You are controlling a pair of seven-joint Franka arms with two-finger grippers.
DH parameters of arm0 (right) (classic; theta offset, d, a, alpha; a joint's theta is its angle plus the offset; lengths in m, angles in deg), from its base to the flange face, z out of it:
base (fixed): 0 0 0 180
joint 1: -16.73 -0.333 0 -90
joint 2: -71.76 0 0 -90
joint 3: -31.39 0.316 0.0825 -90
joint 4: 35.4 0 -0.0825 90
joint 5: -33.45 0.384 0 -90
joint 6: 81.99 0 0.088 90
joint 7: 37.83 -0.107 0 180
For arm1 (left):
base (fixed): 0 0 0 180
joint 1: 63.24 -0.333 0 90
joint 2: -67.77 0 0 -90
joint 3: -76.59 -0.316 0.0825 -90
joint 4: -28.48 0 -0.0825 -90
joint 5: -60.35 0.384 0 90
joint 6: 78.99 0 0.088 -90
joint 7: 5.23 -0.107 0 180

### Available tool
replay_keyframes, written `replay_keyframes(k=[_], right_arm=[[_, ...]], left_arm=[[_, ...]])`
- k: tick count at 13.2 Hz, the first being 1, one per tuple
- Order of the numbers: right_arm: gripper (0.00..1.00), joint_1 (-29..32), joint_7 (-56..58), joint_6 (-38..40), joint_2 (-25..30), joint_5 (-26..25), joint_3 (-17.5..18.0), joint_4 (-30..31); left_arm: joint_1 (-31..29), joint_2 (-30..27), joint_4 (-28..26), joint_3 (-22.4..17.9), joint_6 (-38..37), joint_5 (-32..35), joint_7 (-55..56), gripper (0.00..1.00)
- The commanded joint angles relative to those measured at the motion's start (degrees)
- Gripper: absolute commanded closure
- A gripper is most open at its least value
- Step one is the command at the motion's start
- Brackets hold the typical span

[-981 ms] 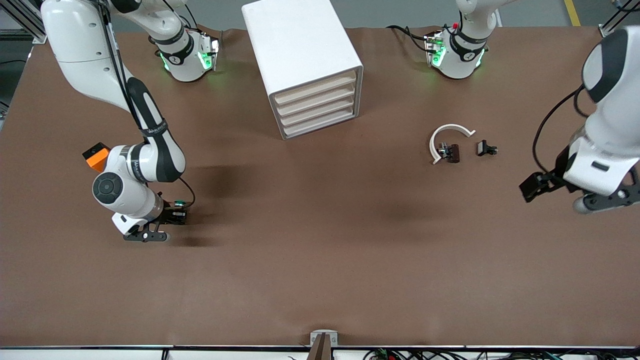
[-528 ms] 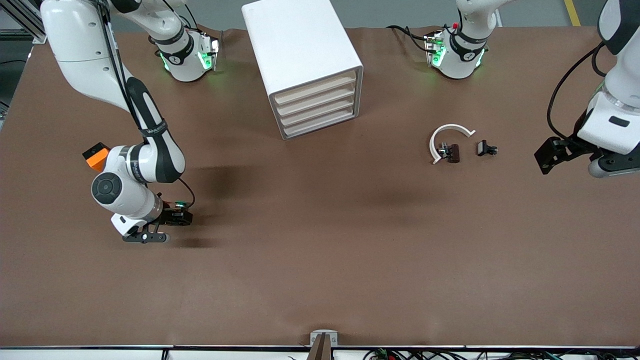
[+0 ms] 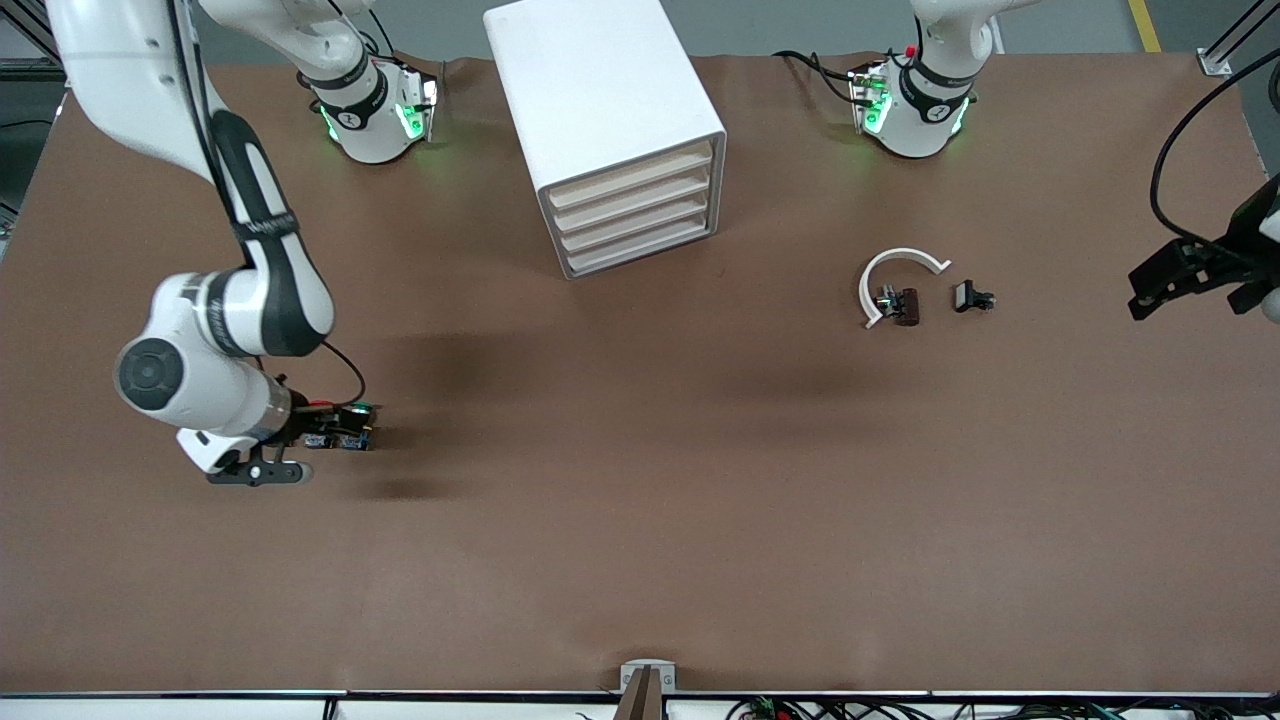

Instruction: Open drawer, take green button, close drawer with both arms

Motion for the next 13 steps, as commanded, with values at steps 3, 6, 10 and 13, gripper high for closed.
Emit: replay_keyframes(k=[3, 6, 10, 13], right_arm=[[0.0, 1.76, 1.01, 19.83, 5.27, -2.53, 0.89, -11.75], [0.0, 1.58, 2.4, 29.5, 5.54, -8.07, 1.07, -20.53], [0.0, 3.41, 2.41, 31.73, 5.89, -8.96, 0.8, -25.66], [0.0, 3.78, 1.97, 33.39, 6.06, -8.96, 1.15, -28.3]], left_arm=[[8.81, -4.32, -2.79, -7.67, -3.13, -1.34, -1.39, 0.0], [10.49, -6.34, -4.1, -9.0, -3.92, -1.34, -1.57, 0.0], [10.32, -7.14, -4.37, -8.39, -3.92, -1.52, -1.57, 0.0], [10.32, -7.05, -4.37, -8.3, -3.92, -1.7, -1.39, 0.0]])
